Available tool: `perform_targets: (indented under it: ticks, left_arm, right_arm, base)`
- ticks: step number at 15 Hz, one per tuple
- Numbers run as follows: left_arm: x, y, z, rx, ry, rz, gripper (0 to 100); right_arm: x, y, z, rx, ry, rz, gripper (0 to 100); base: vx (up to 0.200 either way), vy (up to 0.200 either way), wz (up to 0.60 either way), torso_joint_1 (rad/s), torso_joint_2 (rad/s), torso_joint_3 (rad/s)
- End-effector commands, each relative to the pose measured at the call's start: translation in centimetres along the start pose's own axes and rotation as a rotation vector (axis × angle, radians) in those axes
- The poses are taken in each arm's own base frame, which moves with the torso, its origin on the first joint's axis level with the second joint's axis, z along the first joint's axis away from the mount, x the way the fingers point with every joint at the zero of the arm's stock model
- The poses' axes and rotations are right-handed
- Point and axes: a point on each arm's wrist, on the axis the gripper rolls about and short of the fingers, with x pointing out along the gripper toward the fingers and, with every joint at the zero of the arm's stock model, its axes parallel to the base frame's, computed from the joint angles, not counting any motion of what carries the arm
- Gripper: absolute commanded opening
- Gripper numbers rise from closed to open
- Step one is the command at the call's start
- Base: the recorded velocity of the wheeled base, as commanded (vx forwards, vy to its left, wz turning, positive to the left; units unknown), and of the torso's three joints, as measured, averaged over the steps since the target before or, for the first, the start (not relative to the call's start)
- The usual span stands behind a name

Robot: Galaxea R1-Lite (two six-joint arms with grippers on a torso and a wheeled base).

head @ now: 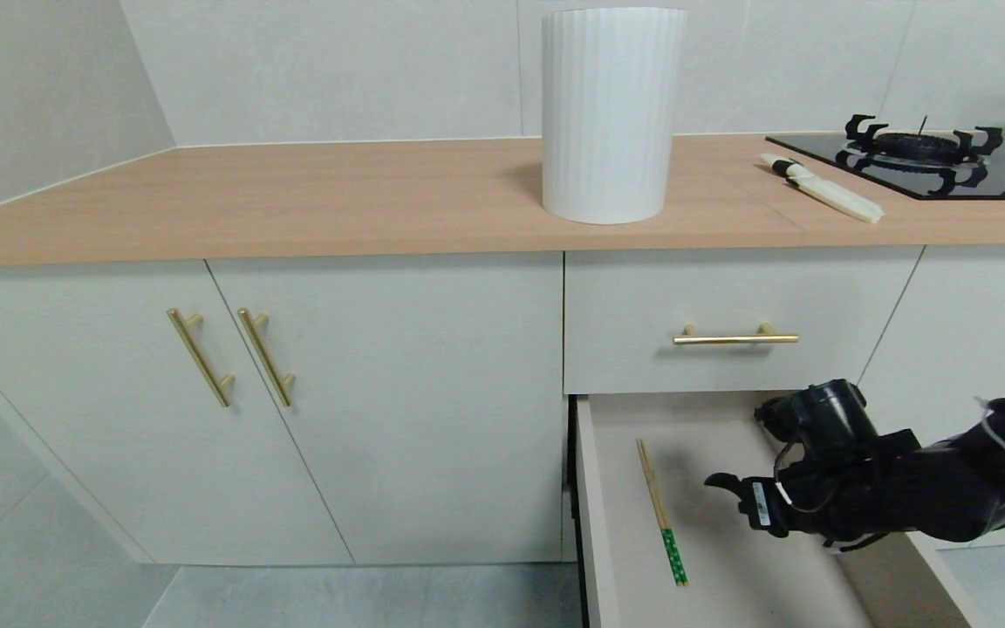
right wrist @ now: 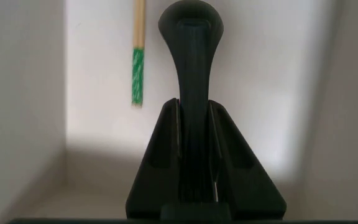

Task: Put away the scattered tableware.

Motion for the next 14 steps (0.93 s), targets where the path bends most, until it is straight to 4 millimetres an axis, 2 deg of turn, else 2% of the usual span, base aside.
perform_targets:
  ticks: [1, 6, 14]
  left_arm:
    - [0.0, 0.0, 0.0, 0.0, 0.001, 0.001, 100]
    - [0.0, 0.0, 0.0, 0.0, -0.001, 0.001, 100]
    - [0.0, 0.0, 0.0, 0.0, 0.001, 0.001, 100]
  right_arm:
    - [4.1, -0.5, -2.0, 0.012, 0.087, -0.03, 0]
    - [7.6, -1.0, -3.4, 0.006, 0.057, -0.111, 0]
    - [8.9, -1.3, -4.2, -0.005, 0.06, -0.159, 0]
  base:
    - [0.0, 0.0, 0.0, 0.0, 0.0, 0.0]
    - [0.0, 0.0, 0.0, 0.0, 0.0, 0.0]
    - [0.0, 0.0, 0.0, 0.0, 0.0, 0.0]
